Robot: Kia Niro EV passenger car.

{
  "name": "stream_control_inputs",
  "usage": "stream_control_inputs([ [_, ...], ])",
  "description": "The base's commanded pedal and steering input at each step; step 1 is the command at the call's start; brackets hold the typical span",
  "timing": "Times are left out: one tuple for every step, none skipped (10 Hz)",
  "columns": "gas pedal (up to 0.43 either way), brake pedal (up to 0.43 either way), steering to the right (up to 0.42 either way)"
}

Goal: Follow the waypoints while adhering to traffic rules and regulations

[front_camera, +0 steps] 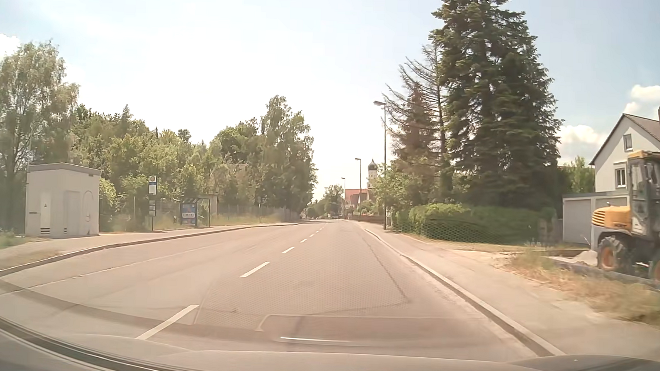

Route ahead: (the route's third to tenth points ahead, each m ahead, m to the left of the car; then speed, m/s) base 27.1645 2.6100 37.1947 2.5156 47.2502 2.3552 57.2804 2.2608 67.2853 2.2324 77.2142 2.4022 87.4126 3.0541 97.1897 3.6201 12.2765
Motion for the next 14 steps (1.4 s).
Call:
stream_control_inputs([
  [0.157,0.0,-0.001],
  [0.157,0.0,-0.001],
  [0.157,0.0,-0.001],
  [0.157,0.0,-0.001],
  [0.15,0.0,-0.001],
  [0.15,0.0,-0.002],
  [0.15,0.0,-0.002],
  [0.15,0.0,-0.002],
  [0.15,0.0,-0.003],
  [0.15,0.0,-0.003],
  [0.15,0.0,-0.004],
  [0.15,0.0,-0.004],
  [0.15,0.0,-0.004],
  [0.15,0.0,-0.004],
])
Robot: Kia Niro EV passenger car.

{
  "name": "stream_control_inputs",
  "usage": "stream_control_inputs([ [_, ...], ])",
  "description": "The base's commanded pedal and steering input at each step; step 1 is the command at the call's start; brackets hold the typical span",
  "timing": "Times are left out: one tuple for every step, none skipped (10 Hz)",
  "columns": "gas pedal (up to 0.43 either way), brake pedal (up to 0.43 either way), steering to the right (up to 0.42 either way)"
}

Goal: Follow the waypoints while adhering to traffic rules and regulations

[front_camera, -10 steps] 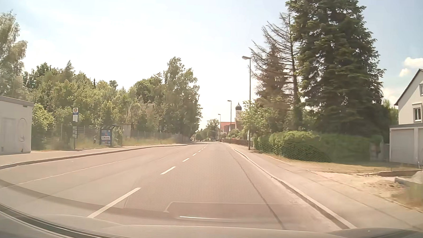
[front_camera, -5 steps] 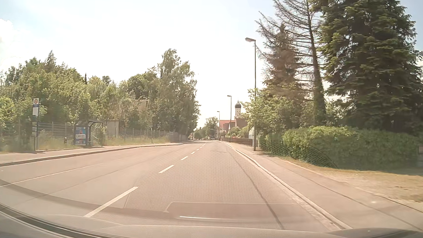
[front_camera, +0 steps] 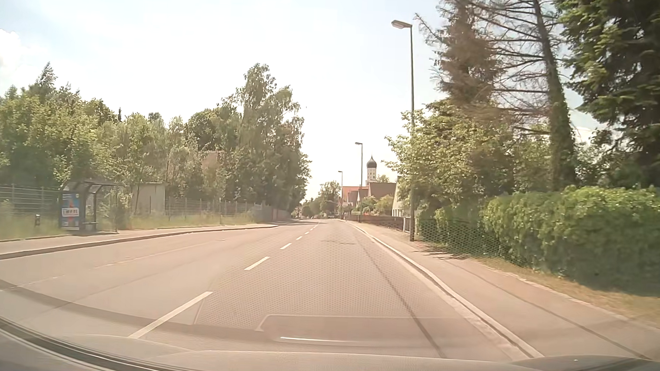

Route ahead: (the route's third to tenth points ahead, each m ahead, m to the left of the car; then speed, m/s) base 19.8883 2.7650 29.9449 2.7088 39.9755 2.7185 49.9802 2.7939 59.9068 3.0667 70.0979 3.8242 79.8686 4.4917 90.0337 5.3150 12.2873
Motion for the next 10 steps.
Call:
stream_control_inputs([
  [0.15,0.0,-0.005],
  [0.15,0.0,-0.005],
  [0.15,0.0,-0.005],
  [0.15,0.0,-0.006],
  [0.15,0.0,-0.005],
  [0.15,0.0,-0.005],
  [0.15,0.0,-0.006],
  [0.15,0.0,-0.006],
  [0.15,0.0,-0.006],
  [0.15,0.0,-0.007],
])
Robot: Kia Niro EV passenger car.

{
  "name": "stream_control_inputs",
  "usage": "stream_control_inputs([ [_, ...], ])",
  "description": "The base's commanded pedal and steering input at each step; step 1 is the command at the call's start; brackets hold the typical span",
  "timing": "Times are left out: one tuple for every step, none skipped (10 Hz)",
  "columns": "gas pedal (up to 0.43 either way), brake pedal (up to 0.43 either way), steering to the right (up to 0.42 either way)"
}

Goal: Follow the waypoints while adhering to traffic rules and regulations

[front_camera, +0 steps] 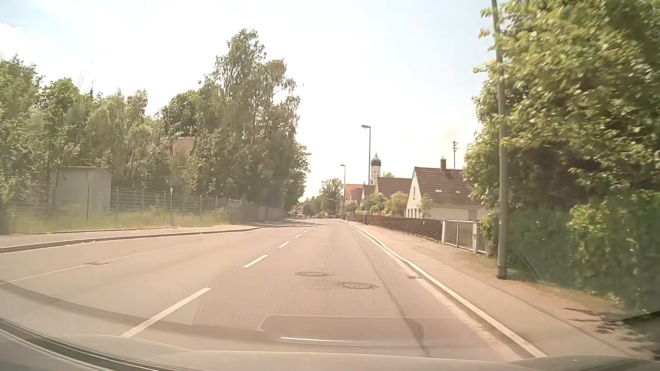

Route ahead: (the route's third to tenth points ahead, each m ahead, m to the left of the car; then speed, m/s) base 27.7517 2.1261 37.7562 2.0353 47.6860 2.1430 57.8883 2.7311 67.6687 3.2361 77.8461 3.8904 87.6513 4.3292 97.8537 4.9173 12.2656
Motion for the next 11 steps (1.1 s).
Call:
stream_control_inputs([
  [0.15,0.0,-0.007],
  [0.15,0.0,-0.008],
  [0.15,0.0,-0.01],
  [0.15,0.0,-0.01],
  [0.15,0.0,-0.01],
  [0.15,0.0,-0.01],
  [0.15,0.0,-0.008],
  [0.15,0.0,-0.008],
  [0.15,0.0,-0.009],
  [0.15,0.0,-0.009],
  [0.15,0.0,-0.01],
])
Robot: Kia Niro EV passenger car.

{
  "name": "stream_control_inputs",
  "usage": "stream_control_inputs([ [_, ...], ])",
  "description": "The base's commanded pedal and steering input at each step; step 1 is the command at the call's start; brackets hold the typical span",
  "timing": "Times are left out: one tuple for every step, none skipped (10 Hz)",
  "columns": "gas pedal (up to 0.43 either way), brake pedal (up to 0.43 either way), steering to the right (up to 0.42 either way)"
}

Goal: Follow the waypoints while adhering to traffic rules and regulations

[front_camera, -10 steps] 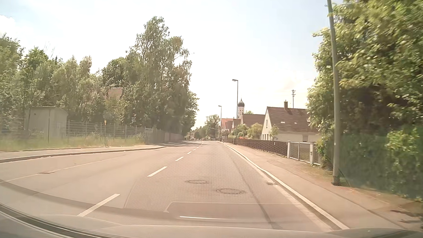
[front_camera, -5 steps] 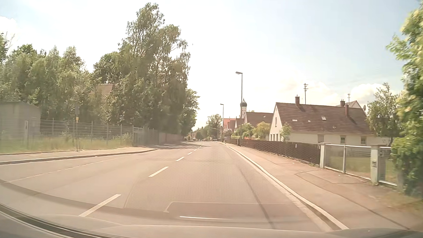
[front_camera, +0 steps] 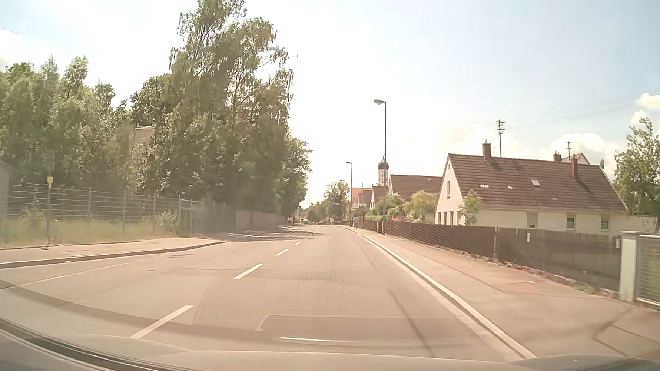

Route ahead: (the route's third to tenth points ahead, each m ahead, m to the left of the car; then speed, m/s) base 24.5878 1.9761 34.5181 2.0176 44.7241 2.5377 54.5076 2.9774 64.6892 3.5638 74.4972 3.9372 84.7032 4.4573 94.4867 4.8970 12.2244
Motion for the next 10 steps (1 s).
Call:
stream_control_inputs([
  [0.15,0.0,-0.009],
  [0.15,0.0,-0.007],
  [0.15,0.0,-0.007],
  [0.15,0.0,-0.008],
  [0.15,0.0,-0.008],
  [0.15,0.0,-0.008],
  [0.15,0.0,-0.008],
  [0.15,0.0,-0.006],
  [0.138,0.0,-0.006],
  [0.138,0.0,-0.005],
])
